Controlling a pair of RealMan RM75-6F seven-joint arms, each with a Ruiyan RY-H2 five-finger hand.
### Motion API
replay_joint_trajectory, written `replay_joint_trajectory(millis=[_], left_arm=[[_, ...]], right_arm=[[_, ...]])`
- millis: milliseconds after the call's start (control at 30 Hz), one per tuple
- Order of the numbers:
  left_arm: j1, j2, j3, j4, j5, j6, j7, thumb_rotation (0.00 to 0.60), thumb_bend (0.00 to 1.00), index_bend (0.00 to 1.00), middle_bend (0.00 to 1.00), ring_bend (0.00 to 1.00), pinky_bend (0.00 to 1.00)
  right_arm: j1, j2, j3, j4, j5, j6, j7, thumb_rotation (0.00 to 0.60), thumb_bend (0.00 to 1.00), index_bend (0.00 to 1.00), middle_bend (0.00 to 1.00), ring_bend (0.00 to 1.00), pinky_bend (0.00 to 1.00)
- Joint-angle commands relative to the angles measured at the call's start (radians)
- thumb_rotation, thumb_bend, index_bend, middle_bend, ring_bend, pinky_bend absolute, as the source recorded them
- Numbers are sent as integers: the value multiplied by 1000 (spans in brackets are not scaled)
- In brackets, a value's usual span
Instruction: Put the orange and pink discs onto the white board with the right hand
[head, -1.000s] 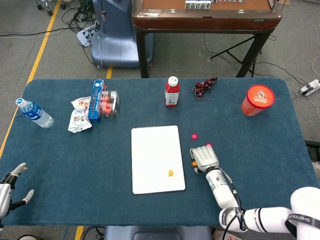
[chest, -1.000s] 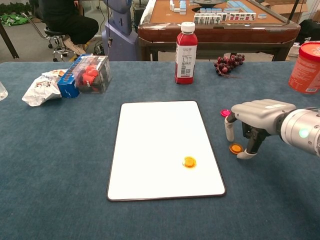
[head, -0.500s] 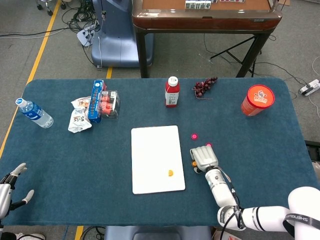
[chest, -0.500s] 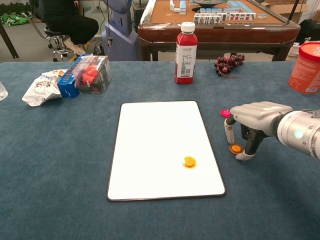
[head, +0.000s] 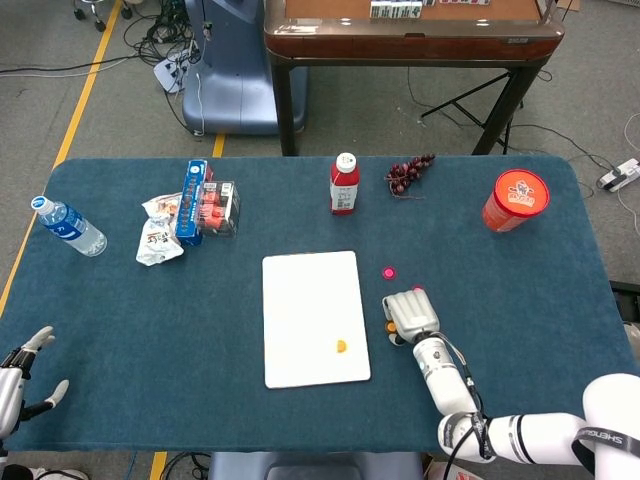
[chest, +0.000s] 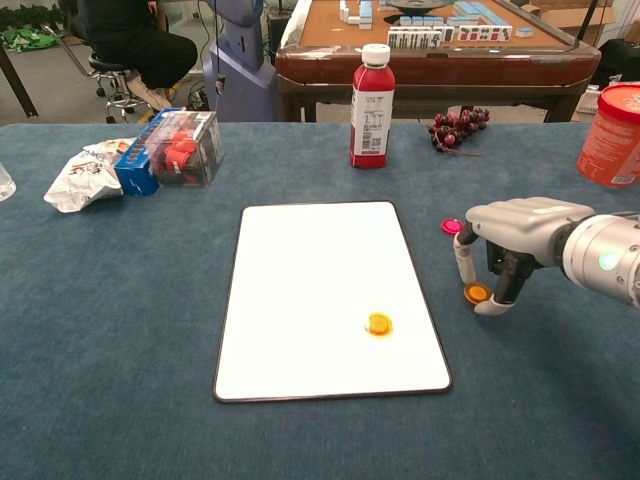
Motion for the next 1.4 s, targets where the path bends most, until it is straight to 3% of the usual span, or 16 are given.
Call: replay_joint_trajectory(millis=[33,367,667,933,1400], left_arm=[[0,1,-1,-2,0,0,0,600,286,139,243,260,496],[0,7,-4,-8,-3,3,-5,600,287,138,243,260,496],[4,5,-1,0,1,9,-9,600,286,139,243,260,496],[6,1,1,8,-2,3,-7,600,286,138,243,260,496],[12,-10,5,35,-8,-3,-27,600,286,139,243,260,496]], right_arm=[[-7,32,4,-45,-26,17,11,600,293,564,1000,1000,1000],[-9,109,3,-221,-111,74,-7,600,292,564,1000,1000,1000],[33,57,4,-313,-128,111,-97,600,292,564,1000,1000,1000],[87,-38,26,-290,-56,127,-173,600,291,564,1000,1000,1000],[162,-177,72,-149,59,111,-220,600,286,564,1000,1000,1000]])
